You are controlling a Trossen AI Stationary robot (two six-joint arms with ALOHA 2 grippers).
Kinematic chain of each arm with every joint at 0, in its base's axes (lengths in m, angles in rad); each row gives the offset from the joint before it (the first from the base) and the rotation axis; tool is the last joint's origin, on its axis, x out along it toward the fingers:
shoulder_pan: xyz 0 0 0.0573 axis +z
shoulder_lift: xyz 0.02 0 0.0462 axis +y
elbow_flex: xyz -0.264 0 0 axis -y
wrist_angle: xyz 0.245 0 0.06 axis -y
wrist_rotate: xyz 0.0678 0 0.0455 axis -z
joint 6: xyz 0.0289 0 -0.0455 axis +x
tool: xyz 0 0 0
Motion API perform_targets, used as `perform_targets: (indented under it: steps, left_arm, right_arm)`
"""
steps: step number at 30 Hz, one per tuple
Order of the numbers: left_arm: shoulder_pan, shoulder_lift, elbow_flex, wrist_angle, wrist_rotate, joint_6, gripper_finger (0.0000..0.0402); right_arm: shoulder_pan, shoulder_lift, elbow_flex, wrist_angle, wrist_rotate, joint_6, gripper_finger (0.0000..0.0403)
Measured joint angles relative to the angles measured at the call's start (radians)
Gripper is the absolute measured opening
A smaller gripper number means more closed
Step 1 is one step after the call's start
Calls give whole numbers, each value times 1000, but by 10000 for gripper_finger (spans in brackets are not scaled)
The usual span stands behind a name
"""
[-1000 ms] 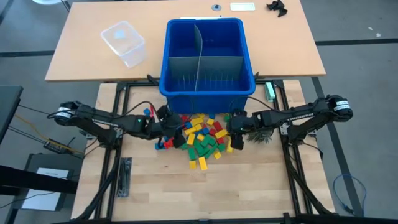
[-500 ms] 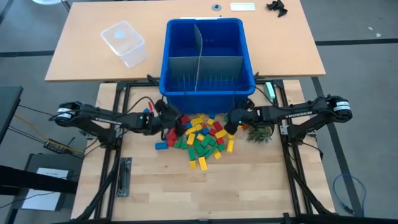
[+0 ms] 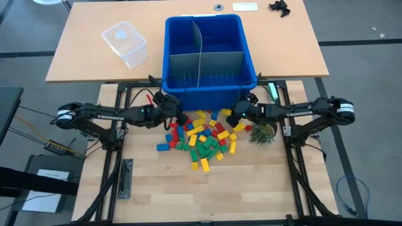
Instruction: Sort Items/Unsort Items
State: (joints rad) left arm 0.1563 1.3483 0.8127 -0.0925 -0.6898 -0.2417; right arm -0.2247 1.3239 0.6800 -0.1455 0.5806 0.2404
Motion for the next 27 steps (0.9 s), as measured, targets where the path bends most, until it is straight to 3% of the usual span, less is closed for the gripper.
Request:
perform_targets:
  steps: [3, 7, 11, 18, 27]
  left_arm:
    - [9, 0, 0, 11, 31, -4, 168]
    - [-2, 0, 0, 35, 123, -48, 168]
    - [-34, 0, 0, 30, 180, -83, 168]
    - [-54, 0, 0, 29, 180, -100, 168]
    - [-53, 0, 0, 29, 168, -106, 168]
  right_arm:
    - [-13, -1, 0, -1, -19, -19, 170]
    - [-1, -11, 0, -60, -142, 0, 170]
    - [37, -25, 0, -120, -189, 53, 178]
    - [9, -28, -54, -152, -149, 227, 229]
    - [-80, -28, -179, 90, -122, 275, 233]
